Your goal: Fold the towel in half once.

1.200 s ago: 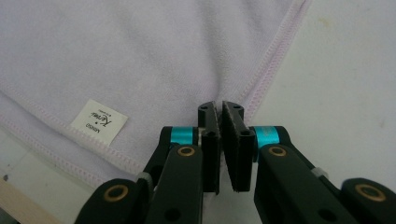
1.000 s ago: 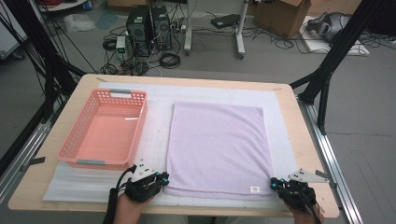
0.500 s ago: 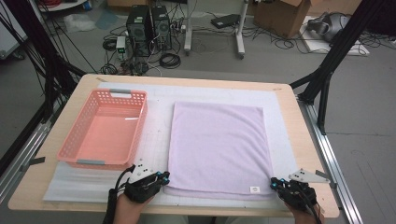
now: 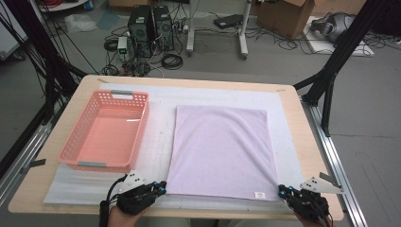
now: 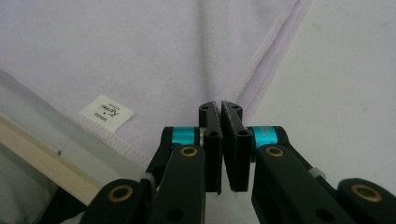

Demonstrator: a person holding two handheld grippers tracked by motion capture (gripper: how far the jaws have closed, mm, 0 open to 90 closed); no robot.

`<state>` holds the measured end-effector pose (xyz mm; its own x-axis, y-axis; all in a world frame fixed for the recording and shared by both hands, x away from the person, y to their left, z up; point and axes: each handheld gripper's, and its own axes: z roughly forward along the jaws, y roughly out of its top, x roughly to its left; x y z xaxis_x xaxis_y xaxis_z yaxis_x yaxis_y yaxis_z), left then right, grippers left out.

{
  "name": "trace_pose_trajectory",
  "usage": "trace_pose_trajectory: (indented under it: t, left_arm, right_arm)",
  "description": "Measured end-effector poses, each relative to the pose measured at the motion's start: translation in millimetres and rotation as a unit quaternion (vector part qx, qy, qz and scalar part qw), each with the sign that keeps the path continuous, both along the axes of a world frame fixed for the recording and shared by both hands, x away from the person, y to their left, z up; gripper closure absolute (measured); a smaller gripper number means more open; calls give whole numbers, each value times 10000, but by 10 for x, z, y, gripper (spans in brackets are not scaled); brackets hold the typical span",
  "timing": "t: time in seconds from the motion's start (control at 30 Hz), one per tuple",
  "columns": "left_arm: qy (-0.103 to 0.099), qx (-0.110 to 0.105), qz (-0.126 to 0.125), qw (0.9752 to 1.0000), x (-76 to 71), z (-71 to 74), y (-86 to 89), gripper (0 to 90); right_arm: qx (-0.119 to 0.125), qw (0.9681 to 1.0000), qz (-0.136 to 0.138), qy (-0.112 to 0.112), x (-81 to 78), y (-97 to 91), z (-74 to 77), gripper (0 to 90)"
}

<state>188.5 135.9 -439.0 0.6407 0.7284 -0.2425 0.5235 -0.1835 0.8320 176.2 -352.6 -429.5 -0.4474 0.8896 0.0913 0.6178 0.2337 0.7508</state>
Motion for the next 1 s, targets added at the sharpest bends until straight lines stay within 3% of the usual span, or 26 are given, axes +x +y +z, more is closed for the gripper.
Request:
trace_pose_trajectory:
  t: [0.07, 0.1, 0.13, 0.17, 0.37, 0.5, 0.67, 0.77, 0.87, 0.93, 1.0]
  left_arm:
    - [-11, 118, -20, 9999, -25, -30, -15, 866]
    - [18, 151, 20, 9999, -14, -43, -23, 783]
    - [53, 132, 38, 9999, 14, -48, -27, 692]
    - [-33, 153, 62, 9999, 31, -44, -33, 660]
    - [-293, 30, 108, 9995, 205, -31, -74, 587]
    - [-458, -122, 71, 9989, 334, -9, -74, 566]
    - [-609, -226, -22, 9979, 511, 19, -97, 555]
    - [-592, -248, -6, 9979, 593, 8, -115, 550]
    - [-568, -253, -5, 9981, 638, -1, -112, 543]
    - [-570, -269, 5, 9980, 640, -4, -98, 540]
    - [-588, -287, 42, 9978, 632, -4, -81, 539]
  right_arm:
    - [-30, 9999, -24, 108, 10, 0, -31, 814]
    - [-47, 9999, -107, 123, 17, -1, -47, 741]
    - [-20, 9998, -150, 123, 25, -8, -52, 732]
    - [36, 9998, -193, 54, 29, -20, -43, 717]
    - [161, 9990, -377, -181, 118, -38, -36, 738]
    - [154, 9984, -489, -239, 332, 5, -67, 766]
    - [202, 9961, -791, -325, 717, 51, -89, 766]
    - [171, 9960, -851, -198, 913, 95, -152, 764]
    - [230, 9963, -829, -41, 1046, 112, -208, 873]
    - [-31, 9969, -781, -65, 1060, 117, -182, 887]
    - [-324, 9941, -1021, -177, 1037, 83, -149, 888]
